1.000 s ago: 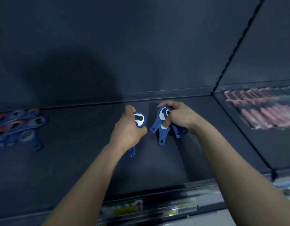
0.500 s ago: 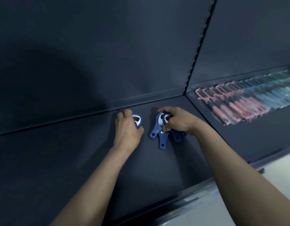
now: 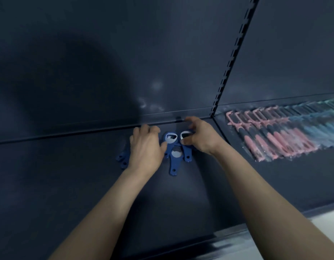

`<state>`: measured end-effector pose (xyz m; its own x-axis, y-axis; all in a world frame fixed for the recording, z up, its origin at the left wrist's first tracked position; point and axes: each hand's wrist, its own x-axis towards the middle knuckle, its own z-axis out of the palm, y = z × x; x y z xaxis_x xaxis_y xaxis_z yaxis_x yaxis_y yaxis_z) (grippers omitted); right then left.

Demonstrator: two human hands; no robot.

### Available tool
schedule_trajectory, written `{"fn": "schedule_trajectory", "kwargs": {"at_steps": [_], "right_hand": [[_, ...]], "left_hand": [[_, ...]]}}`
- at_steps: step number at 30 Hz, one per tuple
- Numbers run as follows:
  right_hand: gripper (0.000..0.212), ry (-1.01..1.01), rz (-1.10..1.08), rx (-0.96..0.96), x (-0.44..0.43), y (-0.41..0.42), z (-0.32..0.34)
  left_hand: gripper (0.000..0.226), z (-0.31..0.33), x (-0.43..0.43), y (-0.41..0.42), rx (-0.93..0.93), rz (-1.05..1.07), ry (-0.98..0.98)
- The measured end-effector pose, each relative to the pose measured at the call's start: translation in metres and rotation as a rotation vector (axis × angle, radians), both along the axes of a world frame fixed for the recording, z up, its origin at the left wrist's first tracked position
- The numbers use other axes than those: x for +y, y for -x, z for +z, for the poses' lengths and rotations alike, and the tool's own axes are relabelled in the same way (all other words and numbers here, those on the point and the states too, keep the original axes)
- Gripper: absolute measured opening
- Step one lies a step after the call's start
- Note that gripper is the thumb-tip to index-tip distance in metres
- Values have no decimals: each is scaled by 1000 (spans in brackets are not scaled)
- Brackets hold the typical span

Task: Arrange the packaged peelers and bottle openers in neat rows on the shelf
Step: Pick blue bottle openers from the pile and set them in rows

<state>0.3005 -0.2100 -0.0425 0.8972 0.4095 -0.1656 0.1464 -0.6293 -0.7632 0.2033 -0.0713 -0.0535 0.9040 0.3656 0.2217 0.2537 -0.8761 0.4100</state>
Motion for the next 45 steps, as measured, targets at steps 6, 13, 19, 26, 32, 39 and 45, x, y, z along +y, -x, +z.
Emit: {"fn": "schedule_trajectory", "kwargs": {"at_steps": [6,13,19,26,32,39,45], "right_hand": [[81,99,22,16,-14,-4,2],[34,295,132,-62,-7,8,7],[12,254,96,-223,-4,13,7],[31,339,195,-204,-4,17,5],[31,308,135,-141,-13,16,9],[26,345,114,-157,-26,15,12],[23,466,4,-237,-23,11,7]], "left_hand": [[31,1,-29,-5,102,15,69],[18,6,-29,7,47,174,163],[25,6,-32,27,12,260,226],[34,1,-45,35,31,264,247],[27,0,-56,32,63,232,265],[32,0,-66,26,150,220,216],[34,3,-63,25,176,206,143]]}}
